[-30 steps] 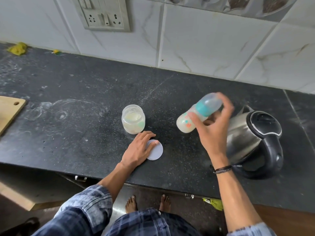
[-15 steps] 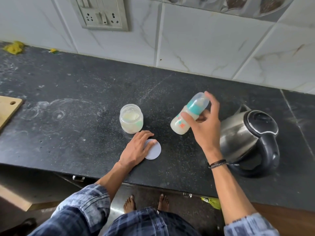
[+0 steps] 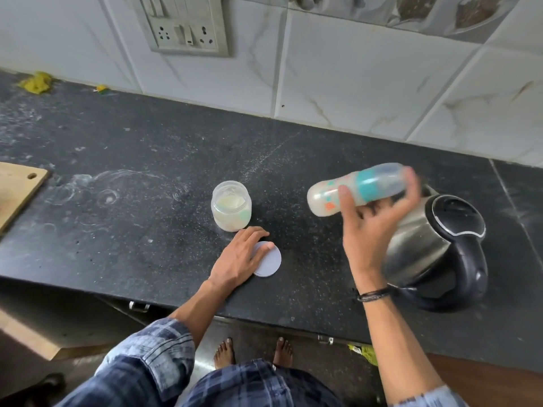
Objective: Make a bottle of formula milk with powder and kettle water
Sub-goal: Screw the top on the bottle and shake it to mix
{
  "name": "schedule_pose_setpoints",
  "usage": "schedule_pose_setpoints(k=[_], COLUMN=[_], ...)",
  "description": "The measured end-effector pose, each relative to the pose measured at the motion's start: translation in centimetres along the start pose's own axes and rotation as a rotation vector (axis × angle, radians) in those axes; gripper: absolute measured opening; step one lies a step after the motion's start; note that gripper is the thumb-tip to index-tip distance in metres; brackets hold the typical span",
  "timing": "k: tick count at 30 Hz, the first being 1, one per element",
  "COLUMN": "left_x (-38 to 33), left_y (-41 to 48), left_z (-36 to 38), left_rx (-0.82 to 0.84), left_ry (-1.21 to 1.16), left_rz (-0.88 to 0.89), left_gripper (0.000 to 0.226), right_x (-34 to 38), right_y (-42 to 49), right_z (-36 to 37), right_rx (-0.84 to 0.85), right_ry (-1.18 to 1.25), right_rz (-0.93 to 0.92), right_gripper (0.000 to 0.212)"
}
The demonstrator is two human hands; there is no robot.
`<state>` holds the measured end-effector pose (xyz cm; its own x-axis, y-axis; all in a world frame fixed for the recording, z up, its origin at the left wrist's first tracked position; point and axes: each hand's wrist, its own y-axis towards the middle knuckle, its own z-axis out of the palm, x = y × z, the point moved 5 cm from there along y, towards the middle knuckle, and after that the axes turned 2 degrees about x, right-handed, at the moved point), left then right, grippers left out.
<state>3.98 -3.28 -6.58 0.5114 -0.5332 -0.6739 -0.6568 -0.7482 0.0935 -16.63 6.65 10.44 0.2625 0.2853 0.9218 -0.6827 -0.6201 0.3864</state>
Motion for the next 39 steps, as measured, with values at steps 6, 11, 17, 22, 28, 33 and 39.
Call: schedule_pose_setpoints(k=[6, 11, 17, 22, 28, 33, 39], left_x=[0.0, 0.1, 0.0, -0.1, 0.0, 0.1, 0.2], left_y=[0.1, 0.0, 0.0, 0.0, 0.0, 0.1, 0.1], left_z=[0.0, 0.1, 0.0, 0.1, 0.1, 0.1, 0.2], left_rx=[0.007, 0.011, 0.010, 0.012, 0.001, -0.002, 0.003], left_ry=[-0.004, -0.003, 0.001, -0.005, 0.001, 0.012, 0.010], left_rz=[-0.003, -0.001, -0.005, 0.001, 0.004, -0.005, 0.004], left_gripper=[0.042, 0.044, 0.045, 0.045, 0.048, 0.045, 0.050], right_x=[0.9, -0.1, 1.0, 0.8, 0.3, 1.7, 2.0], right_y=[0.1, 1.0, 1.6, 1.3, 0.5, 0.4, 0.3], right_z=[-0.6, 0.2, -0.7, -0.6, 0.5, -0.3, -0.8], right_rx=[-0.035, 0.152, -0.026, 0.047, 0.109, -0.045, -0.014], right_ry=[0.079, -0.169, 0.053, -0.011, -0.171, 0.037, -0.036], right_rz=[-0.097, 0.029, -0.092, -0.006, 0.047, -0.141, -0.153], right_gripper=[0.084, 0.081, 0.081, 0.078, 0.080, 0.083, 0.081])
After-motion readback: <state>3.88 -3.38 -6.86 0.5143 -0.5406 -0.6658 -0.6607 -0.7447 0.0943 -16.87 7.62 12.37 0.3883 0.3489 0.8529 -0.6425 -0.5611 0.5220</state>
